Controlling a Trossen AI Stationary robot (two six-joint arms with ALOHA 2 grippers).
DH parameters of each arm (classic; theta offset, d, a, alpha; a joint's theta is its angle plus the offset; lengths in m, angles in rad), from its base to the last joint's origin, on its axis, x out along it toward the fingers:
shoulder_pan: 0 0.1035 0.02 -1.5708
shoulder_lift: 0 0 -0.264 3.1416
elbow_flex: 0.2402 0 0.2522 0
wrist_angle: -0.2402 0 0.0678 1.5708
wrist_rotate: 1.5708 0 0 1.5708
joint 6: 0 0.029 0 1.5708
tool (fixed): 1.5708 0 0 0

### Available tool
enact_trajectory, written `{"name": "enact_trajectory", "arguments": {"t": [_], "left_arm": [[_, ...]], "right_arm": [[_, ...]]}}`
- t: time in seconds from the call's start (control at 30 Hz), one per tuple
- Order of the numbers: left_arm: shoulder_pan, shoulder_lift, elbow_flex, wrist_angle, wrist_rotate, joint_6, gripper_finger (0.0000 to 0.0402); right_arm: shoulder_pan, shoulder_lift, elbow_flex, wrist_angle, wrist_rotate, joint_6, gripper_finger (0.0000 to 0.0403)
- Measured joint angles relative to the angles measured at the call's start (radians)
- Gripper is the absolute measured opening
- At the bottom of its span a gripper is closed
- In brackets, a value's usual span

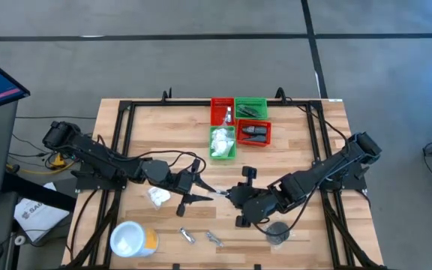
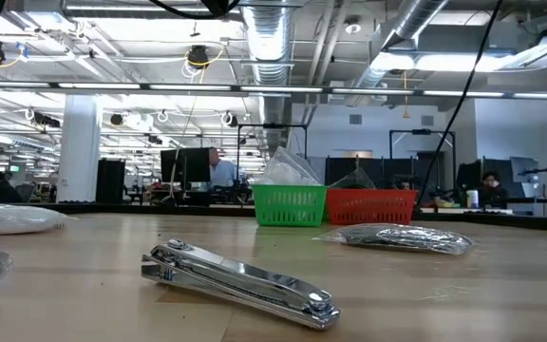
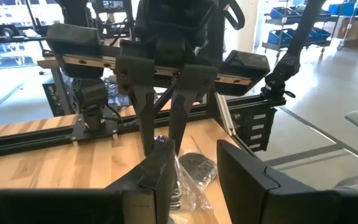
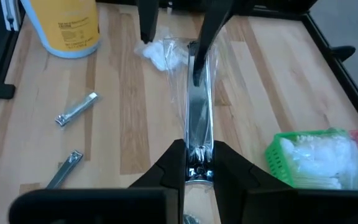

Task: Pick & Place Travel size toiletries
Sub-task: Put the nail cutter into the left red bin

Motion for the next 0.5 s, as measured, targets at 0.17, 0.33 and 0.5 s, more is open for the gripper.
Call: {"name": "enact_trajectory", "arguments": {"t": [0.17, 0.33, 0.5], "left_arm": [[0.000, 0.000, 0.000, 0.007, -0.010, 0.006, 0.0114], [0.000, 0.000, 0.000, 0.012, -0.014, 0.007, 0.0114], [0.000, 0.000, 0.000, 0.012, -0.014, 0.008, 0.0114]], "right_arm": [[0.000, 0.000, 0.000, 0.006, 0.000, 0.000, 0.0043], [0.000, 0.000, 0.000, 0.005, -0.001, 0.000, 0.0043], [0.000, -0.002, 0.000, 0.010, 0.003, -0.005, 0.0043]]}}
